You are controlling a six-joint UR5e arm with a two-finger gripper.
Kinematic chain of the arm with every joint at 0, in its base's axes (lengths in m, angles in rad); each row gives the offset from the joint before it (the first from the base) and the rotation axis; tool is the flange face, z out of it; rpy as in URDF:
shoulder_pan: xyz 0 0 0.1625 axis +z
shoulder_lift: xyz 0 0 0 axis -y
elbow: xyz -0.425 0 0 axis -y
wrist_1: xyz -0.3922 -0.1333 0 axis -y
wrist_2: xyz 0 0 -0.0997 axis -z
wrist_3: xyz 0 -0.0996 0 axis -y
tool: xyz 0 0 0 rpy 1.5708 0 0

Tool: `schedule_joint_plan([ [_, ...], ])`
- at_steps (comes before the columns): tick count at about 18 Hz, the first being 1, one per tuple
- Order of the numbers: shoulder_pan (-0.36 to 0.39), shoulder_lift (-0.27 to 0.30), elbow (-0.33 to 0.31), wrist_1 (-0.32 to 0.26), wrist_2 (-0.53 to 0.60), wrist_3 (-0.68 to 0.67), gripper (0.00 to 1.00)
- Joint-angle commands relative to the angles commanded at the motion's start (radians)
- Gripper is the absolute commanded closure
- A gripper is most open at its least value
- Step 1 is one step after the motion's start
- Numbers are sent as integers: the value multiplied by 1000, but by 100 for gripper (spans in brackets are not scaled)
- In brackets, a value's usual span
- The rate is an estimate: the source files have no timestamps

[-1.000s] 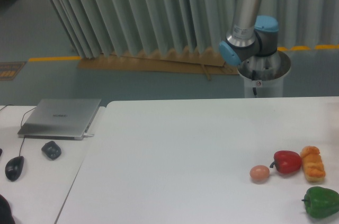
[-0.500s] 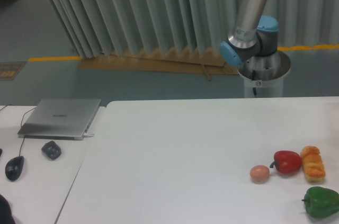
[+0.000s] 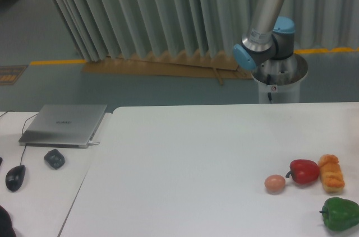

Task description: Place the yellow pepper on the table

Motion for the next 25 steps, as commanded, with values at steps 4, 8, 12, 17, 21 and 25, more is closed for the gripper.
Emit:
schedule_joint_plan([
  [4, 0, -9, 2, 5, -2, -2, 0],
  [8, -3, -12, -2, 6, -2, -17, 0],
  [12, -9, -18, -9, 8, 5, -17, 0],
  [17, -5, -5, -6, -3, 8, -8, 0],
  [21, -6, 8, -2, -14, -2, -15, 0],
  [25, -8, 15, 6, -17, -31, -24, 0],
])
